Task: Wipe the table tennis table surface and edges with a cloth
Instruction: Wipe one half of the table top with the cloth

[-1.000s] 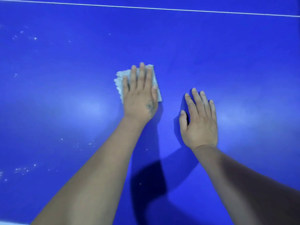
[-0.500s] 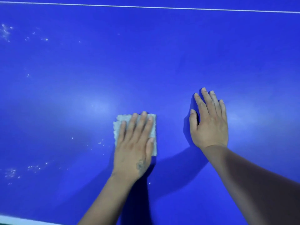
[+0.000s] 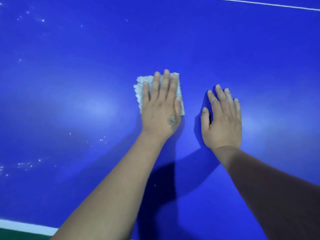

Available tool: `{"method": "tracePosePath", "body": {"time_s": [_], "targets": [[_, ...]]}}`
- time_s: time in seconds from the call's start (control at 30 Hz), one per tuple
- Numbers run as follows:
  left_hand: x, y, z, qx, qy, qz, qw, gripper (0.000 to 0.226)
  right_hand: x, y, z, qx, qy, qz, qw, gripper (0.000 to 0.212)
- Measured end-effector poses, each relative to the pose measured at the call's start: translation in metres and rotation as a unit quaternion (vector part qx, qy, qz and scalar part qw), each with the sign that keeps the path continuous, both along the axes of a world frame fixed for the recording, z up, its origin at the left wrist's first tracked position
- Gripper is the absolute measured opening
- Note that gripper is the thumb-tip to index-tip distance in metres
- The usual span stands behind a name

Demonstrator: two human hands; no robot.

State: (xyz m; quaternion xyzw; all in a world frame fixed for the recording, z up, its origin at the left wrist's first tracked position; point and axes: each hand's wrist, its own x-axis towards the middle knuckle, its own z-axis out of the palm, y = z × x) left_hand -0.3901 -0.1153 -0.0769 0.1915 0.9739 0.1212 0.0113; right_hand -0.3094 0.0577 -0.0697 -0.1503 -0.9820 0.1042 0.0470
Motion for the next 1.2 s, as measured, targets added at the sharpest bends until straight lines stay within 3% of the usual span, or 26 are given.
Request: {"method": "tracePosePath", "body": {"time_s": [0.13, 0.33, 0.5, 0.6, 0.7, 0.8, 0.93, 1.2], "targets": [[0.062, 0.001, 0.006, 0.001, -0.019, -0.041, 0.999, 0.061, 0.000, -0.002, 0.001, 0.001, 0.001, -0.001, 1.000, 0.055], [0.121, -0.062, 0.013, -0.026, -0.027, -0.042, 0.998, 0.060, 0.004, -0.002, 0.004, -0.004, 0.003, 0.004, 1.000, 0.057], [0.093, -0.104, 0.009, -0.039, -0.035, 0.018, 0.998, 0.060, 0.008, 0.001, 0.006, -0.001, 0.009, 0.018, 1.000, 0.057], [0.056, -0.092, 0.006, -0.029, -0.041, 0.074, 0.996, 0.063, 0.021, -0.006, 0.011, 0.005, 0.034, 0.042, 0.999, 0.057], [0.031, -0.058, 0.005, -0.011, -0.063, 0.099, 0.993, 0.066, 0.050, -0.033, 0.018, -0.020, 0.049, 0.004, 0.999, 0.054], [0.040, -0.022, 0.006, -0.015, -0.043, 0.044, 0.998, 0.065, 0.100, -0.062, 0.013, -0.049, 0.030, -0.045, 0.997, 0.054], [0.090, -0.008, 0.006, -0.024, -0.005, -0.053, 0.998, 0.061, 0.147, -0.080, 0.002, 0.000, -0.052, -0.042, 0.998, 0.059], [0.195, -0.095, 0.018, -0.057, -0.030, -0.122, 0.990, 0.060, 0.143, -0.081, 0.002, 0.020, -0.072, -0.039, 0.996, 0.061]]}}
